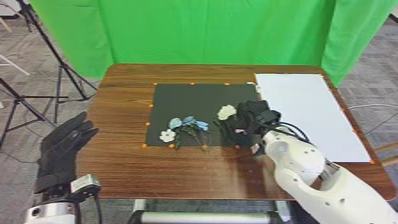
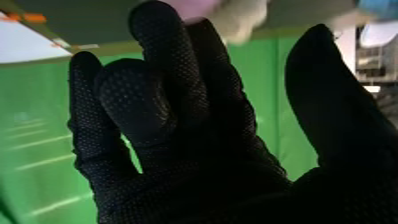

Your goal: Arrange flowers

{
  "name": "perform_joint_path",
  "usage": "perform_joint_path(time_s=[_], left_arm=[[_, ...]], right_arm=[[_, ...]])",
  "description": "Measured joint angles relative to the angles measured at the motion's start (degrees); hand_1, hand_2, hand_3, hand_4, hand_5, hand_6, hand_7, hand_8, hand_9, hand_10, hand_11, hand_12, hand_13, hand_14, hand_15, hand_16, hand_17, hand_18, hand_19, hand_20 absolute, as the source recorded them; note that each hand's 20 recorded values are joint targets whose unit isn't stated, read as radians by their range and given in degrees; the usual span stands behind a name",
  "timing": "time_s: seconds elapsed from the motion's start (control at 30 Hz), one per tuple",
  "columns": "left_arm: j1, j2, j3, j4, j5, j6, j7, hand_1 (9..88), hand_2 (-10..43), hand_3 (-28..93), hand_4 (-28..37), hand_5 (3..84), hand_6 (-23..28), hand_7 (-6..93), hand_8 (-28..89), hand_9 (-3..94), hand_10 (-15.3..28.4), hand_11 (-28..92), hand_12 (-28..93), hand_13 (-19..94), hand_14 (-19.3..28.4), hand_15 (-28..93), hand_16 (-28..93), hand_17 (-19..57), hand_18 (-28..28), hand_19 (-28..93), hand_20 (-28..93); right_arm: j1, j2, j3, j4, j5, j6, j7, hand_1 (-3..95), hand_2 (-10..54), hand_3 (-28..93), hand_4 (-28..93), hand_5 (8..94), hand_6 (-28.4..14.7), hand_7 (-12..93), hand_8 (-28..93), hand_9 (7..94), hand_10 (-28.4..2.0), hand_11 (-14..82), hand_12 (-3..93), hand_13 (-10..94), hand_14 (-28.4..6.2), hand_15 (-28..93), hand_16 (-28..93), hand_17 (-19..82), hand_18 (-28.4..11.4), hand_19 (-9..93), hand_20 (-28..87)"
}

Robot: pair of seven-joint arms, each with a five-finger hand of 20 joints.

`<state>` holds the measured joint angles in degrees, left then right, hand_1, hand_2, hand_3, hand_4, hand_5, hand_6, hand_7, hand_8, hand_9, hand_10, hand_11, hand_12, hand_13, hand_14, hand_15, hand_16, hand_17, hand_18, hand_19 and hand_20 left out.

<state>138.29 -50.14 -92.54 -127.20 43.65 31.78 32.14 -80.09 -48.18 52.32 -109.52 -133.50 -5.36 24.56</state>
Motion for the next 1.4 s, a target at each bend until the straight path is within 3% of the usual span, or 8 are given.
perform_joint_path(time_s=[0.3,0.4,0.53,0.77,0.97,1.17,1.4], left_arm=[[0.60,1.52,0.49,0.05,-1.12,1.60,1.12,25.7,5.0,81,-20.5,38.8,10.1,16.6,-11,32.5,19.1,37,6,23,25.9,63,-17,-10.5,20.6,56,4],[0.73,1.61,0.44,0.10,-0.11,2.05,0.27,25.7,5.0,81,-21.0,38.6,10.0,16.6,-11,32.4,19.0,37,6,23,25.9,63,-17,-10.5,20.6,56,4],[0.94,1.60,0.37,0.10,2.74,2.86,-1.59,25.6,5.0,81,-21.2,37.8,9.4,16.3,-11,32.3,19.0,37,6,23,26.0,63,-17,-10.5,20.7,56,4],[1.37,1.44,-0.16,0.08,3.22,3.21,-2.97,25.7,4.9,82,-21.1,33.2,6.8,15.8,-12,32.9,19.0,36,6,23,26.1,63,-17,-9.8,21.5,58,5],[2.11,1.38,-0.69,0.07,2.96,3.76,-3.05,25.8,4.8,81,-21.1,33.0,6.6,16.0,-12,33.1,18.9,36,6,23,26.1,63,-17,-9.4,21.8,59,5],[3.16,1.56,-1.23,0.00,1.96,4.57,-2.27,25.8,4.8,82,-21.0,33.3,6.6,15.8,-12,32.1,18.4,35,5,23,26.1,63,-17,-9.2,21.8,59,4],[3.19,2.40,-0.46,0.05,0.40,6.12,-1.04,25.7,4.6,82,-20.9,33.3,6.6,15.7,-12,31.2,17.9,34,5,22,25.5,62,-17,-10.1,21.0,57,3]], right_arm=[[-2.31,0.18,9.32,-4.64,8.34,1.40,1.79,18.4,7.3,80,-21,57.1,-8.3,17,-11,62.0,-20.6,26.1,16.9,59,-16.7,74,17,17,-27.4,78,0],[-5.02,-0.73,14.88,-6.06,12.49,1.38,3.56,17.6,8.5,80,-21,56.1,-8.7,16,-10,60.3,-20.7,25.4,16.6,58,-16.9,74,16,18,-27.1,77,1],[-9.18,-2.14,21.26,-7.34,18.44,2.47,6.30,17.7,10.2,80,-22,54.7,-8.8,16,-10,58.4,-21.0,23.0,15.5,59,-17.3,70,13,19,-24.5,76,1],[-17.64,-4.34,29.88,-8.95,26.95,8.29,6.26,16.4,11.3,82,-22,52.4,-9.1,16,-11,53.8,-20.8,18.8,14.2,53,-20.4,58,8,17,-21.9,70,-2],[-23.23,-4.51,33.38,-9.28,35.71,19.07,4.71,15.2,11.8,84,-23,50.2,-9.1,16,-11,49.5,-21.0,16.6,13.6,43,-21.7,50,6,13,-21.8,65,-2],[-25.10,-4.50,34.95,-8.75,39.84,19.87,3.18,14.9,12.0,84,-23,49.2,-9.0,16,-11,47.8,-21.0,16.2,13.5,39,-22.5,48,5,11,-21.9,62,-2],[-25.26,-4.35,34.43,-8.49,40.33,24.38,3.04,14.8,12.1,85,-24,48.5,-8.9,16,-11,47.1,-21.0,16.2,13.4,37,-23.0,47,5,8,-23.5,62,-1]])
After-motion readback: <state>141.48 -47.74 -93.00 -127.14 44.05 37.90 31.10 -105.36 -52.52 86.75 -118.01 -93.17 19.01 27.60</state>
